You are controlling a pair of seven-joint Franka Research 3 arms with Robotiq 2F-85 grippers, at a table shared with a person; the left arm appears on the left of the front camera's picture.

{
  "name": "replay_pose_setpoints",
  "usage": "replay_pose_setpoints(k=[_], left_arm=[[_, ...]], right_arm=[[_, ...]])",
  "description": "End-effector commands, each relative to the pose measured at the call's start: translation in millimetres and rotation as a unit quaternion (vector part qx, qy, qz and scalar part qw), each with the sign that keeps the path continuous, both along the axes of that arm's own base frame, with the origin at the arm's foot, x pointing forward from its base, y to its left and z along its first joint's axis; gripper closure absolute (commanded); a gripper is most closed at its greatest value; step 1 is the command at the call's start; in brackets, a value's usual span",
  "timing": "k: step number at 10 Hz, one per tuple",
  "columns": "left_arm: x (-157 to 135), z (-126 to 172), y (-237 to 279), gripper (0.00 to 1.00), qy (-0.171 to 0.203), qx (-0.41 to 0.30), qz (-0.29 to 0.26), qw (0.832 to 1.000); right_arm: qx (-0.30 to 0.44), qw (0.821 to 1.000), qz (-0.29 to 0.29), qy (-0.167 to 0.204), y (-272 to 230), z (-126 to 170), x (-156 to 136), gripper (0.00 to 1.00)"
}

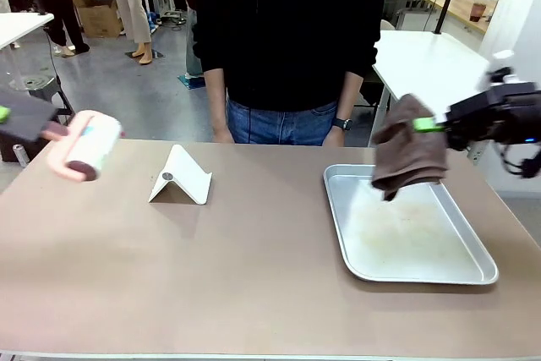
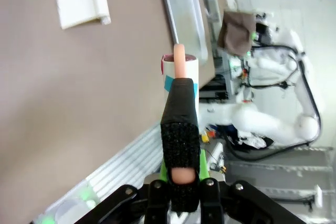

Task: Clean the surface of the table.
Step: Return the Lint Roller and towel to their original positions.

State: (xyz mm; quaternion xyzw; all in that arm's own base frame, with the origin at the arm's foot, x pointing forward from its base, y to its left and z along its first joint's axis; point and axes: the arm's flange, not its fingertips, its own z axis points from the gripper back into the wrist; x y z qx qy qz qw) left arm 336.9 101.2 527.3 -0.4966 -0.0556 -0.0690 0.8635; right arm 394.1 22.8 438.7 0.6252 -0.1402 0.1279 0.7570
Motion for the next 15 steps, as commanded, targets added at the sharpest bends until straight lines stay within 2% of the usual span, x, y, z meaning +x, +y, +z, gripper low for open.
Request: replay_pose_setpoints(k=[1,2,3,5,6,7,8,10,13,14,15], left_arm=[[33,-10,-46,0.79,-0.002,0.026,0.038,0.999],[53,-16,-73,0.79,0.01,0.013,0.036,0.999],[69,-25,-92,0.79,-0.006,0.025,0.07,0.997],[91,-47,-109,0.79,0.022,0.005,0.065,0.998],[97,-55,-111,0.79,0.032,0.021,0.067,0.997],[96,-52,-103,0.79,0.049,0.026,0.07,0.996],[93,-59,-115,0.79,0.021,0.029,0.061,0.997],[93,-59,-115,0.79,0.021,0.029,0.061,0.997],[117,-73,-126,0.79,0.043,0.035,0.068,0.996],[121,-74,-126,0.79,0.047,0.034,0.064,0.996],[127,-77,-129,0.79,0.052,0.039,0.068,0.996]], right_arm=[[-0.017,1.0,0.005,-0.024,36,-21,30,0.91],[-0.031,0.999,-0.004,-0.04,62,-35,43,0.91],[-0.026,0.999,-0.007,-0.039,81,-48,55,0.91],[-0.011,0.998,0.01,-0.061,111,-80,73,0.91],[-0.003,0.998,0.01,-0.06,118,-90,74,0.91],[-0.02,0.998,-0.009,-0.061,109,-84,70,0.91],[-0.019,0.999,0.016,-0.036,113,-85,64,0.91],[-0.019,0.999,0.016,-0.036,113,-85,64,0.91],[0.001,0.998,0.02,-0.067,139,-100,88,0.91],[-0.003,0.997,0.022,-0.071,152,-105,95,0.91],[0.0,0.998,0.027,-0.058,160,-114,102,0.91]])
